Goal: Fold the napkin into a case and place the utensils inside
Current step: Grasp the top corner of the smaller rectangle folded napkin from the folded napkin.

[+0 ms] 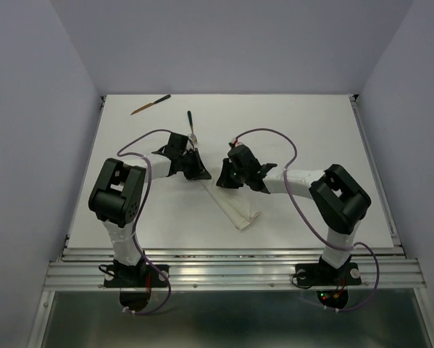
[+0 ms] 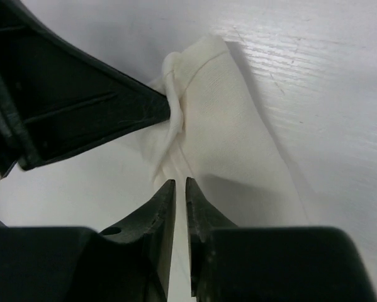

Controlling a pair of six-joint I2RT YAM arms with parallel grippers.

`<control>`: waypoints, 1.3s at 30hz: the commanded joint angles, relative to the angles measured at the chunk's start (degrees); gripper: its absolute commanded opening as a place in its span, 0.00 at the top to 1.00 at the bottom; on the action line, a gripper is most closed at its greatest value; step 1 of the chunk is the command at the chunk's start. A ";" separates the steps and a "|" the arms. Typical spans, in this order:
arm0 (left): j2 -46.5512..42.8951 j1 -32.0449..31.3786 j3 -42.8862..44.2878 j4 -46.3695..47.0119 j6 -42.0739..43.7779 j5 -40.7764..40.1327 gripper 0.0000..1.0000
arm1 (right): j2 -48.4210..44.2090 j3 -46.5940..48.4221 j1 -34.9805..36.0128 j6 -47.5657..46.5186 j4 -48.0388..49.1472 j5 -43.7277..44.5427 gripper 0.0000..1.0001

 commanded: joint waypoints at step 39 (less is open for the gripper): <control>-5.84 -3.68 9.91 -11.80 3.32 -9.80 0.75 | -16.70 4.50 4.44 -8.59 -26.25 21.63 0.64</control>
